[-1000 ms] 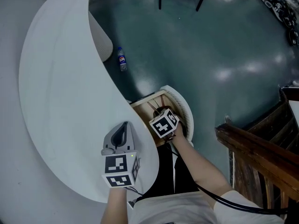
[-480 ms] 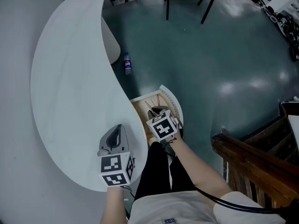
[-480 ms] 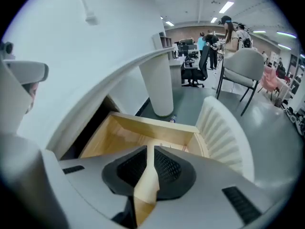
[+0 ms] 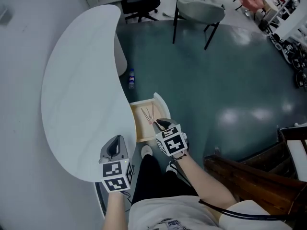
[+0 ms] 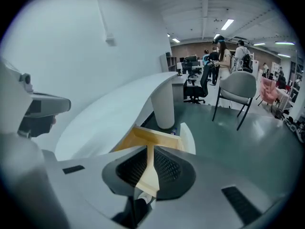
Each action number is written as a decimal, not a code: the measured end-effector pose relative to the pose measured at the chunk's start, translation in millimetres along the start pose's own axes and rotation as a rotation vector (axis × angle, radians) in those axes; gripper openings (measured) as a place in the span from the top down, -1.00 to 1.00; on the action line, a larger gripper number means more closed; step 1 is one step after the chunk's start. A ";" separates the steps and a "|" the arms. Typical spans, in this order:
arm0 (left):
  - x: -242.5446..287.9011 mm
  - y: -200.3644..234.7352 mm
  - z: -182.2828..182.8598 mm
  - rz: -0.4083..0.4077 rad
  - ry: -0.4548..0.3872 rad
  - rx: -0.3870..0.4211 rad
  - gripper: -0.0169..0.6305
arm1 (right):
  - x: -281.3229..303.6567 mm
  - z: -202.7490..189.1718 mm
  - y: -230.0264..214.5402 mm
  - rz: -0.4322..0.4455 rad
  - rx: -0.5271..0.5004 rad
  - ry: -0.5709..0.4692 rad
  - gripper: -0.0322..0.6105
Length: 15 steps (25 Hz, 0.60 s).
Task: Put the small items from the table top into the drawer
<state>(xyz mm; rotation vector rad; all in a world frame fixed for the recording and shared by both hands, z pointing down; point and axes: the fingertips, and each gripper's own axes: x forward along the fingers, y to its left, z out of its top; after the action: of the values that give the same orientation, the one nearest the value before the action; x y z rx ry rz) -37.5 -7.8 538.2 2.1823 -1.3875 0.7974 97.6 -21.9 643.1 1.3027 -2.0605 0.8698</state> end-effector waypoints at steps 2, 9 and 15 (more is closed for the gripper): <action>-14.8 -8.7 -0.5 0.008 -0.023 0.003 0.87 | -24.8 2.0 4.5 0.004 -0.011 -0.029 0.72; -66.1 -35.4 10.0 0.026 -0.099 0.006 0.87 | -106.9 21.7 27.9 0.021 -0.050 -0.135 0.73; -112.4 -63.3 9.1 0.015 -0.158 0.008 0.87 | -172.2 27.1 56.3 0.050 -0.071 -0.218 0.76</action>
<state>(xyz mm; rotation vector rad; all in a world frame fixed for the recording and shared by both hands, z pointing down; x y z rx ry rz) -15.0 86.9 453.0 2.2859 -1.4792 0.6486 108.8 72.9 486.8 1.3639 -2.2779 0.6943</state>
